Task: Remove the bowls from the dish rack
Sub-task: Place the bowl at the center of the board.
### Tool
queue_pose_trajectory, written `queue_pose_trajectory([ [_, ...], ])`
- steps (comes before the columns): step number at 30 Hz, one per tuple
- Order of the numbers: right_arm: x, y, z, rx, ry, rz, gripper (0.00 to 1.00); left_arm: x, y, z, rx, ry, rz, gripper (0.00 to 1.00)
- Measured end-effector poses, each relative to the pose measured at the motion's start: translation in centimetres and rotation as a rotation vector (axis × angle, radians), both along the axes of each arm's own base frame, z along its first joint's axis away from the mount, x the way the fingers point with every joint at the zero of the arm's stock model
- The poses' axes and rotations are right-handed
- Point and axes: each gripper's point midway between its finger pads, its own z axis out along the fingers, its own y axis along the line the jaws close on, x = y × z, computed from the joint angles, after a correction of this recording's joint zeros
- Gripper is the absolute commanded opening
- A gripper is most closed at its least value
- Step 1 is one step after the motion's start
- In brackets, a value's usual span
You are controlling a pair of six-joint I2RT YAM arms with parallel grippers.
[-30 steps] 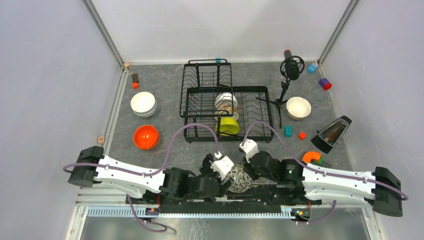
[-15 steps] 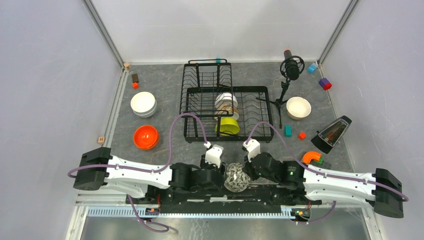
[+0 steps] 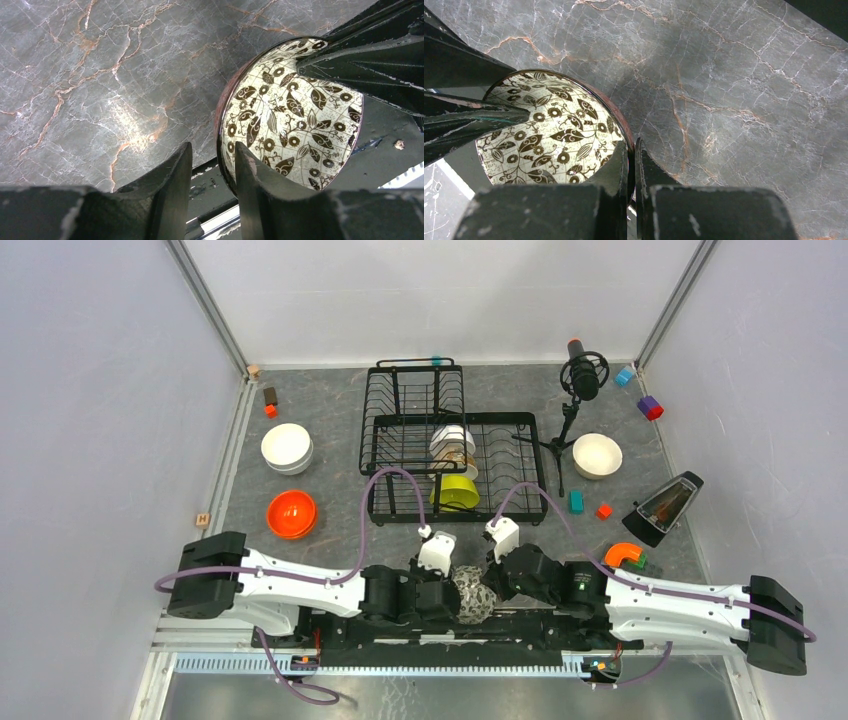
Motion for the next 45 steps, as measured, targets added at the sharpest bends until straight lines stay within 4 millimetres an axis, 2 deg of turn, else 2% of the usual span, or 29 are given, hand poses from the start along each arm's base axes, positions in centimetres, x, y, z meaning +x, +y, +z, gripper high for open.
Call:
queue_pose_trajectory([
  [5,0.0,0.1,0.0,0.003,0.001,-0.002,0.0,0.0,-0.3,0.0,0.004,0.001,0.002,0.28],
  [9,-0.1,0.3,0.1,0.012,0.006,0.0,0.0,0.0,-0.5,0.1,-0.005,0.002,0.008,0.03],
  [12,-0.1,0.4,0.2,0.023,0.017,-0.01,0.04,0.7,-0.3,0.2,-0.008,-0.01,0.04,0.02],
  [15,0.0,0.4,0.2,0.028,0.019,-0.015,0.14,0.8,-0.3,0.2,-0.009,-0.014,0.049,0.02],
  [19,-0.4,0.6,0.3,0.039,0.032,0.006,0.37,1.1,0.1,0.1,0.008,-0.027,0.056,0.02],
  [23,-0.7,1.6,1.5,0.099,0.027,0.038,0.59,0.7,0.7,-0.3,0.037,-0.019,0.041,0.02],
  [28,-1.0,2.1,2.4,0.143,0.027,0.054,0.79,0.7,1.0,-0.3,0.039,-0.02,0.04,0.02],
  [30,-1.0,2.2,2.7,0.156,0.023,0.055,0.9,0.7,1.3,-0.2,0.043,-0.02,0.04,0.02],
  [32,-1.0,2.1,3.2,0.167,0.016,0.059,0.96,0.7,1.5,-0.1,0.047,-0.02,0.04,0.02],
  [37,-0.7,1.8,5.7,0.206,-0.032,0.065,0.98,0.7,2.1,1.4,0.018,-0.026,0.039,0.02],
  [45,-0.2,0.7,11.0,0.386,-0.144,0.042,0.97,1.6,4.0,6.3,-0.081,-0.091,0.046,0.02],
])
